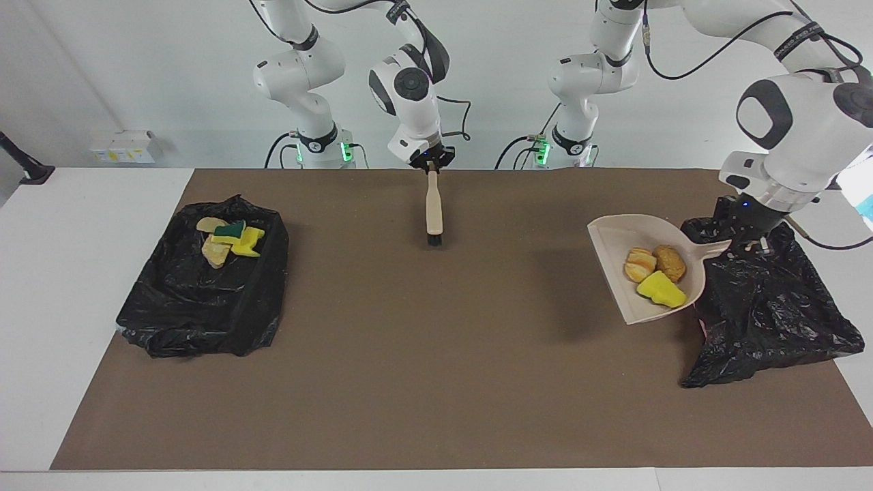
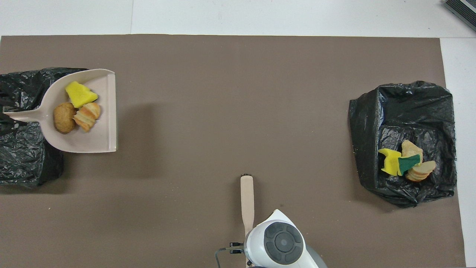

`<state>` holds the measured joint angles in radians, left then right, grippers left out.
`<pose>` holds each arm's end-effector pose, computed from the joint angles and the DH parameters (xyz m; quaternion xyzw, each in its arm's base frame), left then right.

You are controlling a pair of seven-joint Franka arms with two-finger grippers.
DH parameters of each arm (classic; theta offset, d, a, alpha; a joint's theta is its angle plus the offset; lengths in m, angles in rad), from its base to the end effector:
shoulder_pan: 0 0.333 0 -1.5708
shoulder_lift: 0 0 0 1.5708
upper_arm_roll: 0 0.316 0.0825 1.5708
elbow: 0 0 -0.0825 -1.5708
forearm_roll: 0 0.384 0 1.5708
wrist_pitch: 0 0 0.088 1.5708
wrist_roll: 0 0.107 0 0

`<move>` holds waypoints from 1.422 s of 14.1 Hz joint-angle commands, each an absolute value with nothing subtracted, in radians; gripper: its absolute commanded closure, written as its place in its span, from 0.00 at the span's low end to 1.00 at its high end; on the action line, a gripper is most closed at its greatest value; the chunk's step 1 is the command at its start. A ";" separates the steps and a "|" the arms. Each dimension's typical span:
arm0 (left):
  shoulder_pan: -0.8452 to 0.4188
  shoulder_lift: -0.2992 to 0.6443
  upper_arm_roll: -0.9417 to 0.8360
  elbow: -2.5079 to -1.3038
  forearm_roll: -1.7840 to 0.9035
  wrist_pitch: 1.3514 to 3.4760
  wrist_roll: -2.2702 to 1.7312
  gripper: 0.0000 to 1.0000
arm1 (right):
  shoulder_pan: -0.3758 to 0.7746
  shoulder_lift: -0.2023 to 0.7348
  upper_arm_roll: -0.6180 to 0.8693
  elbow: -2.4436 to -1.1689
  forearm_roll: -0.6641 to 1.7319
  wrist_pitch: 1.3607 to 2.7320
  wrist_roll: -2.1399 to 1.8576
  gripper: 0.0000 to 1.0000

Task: Sweep and dump trash in bin
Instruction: 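Empty the dustpan with the left gripper while the right gripper lays the brush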

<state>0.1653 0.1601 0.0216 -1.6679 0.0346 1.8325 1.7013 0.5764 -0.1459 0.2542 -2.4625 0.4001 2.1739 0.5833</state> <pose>0.6016 0.1158 0.5074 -0.7235 0.6901 0.0136 0.0127 0.2917 0.3400 0.3388 -0.9881 0.0052 0.1420 0.0590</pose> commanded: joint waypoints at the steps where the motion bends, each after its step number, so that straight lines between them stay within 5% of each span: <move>1: 0.277 0.192 0.014 -1.602 0.026 1.807 1.862 1.00 | 0.583 -0.130 0.255 -2.474 0.413 2.210 0.597 1.00; 2: 0.311 0.205 0.015 -1.585 0.035 1.809 1.906 1.00 | 0.583 -0.124 0.255 -2.480 0.413 2.224 0.597 1.00; 6: 0.397 0.244 0.018 -1.516 0.156 1.873 1.927 1.00 | 0.578 -0.098 0.252 -2.451 0.407 2.217 0.589 0.02; 20: 0.295 0.151 0.028 -1.690 0.909 2.003 1.600 1.00 | 0.244 -0.071 0.244 -2.128 0.089 2.123 0.561 0.00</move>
<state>0.3172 0.2204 0.0175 -1.5909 0.8239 1.9531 1.6375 0.2882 -0.0924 0.2338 -2.1820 0.1322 2.1592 0.5775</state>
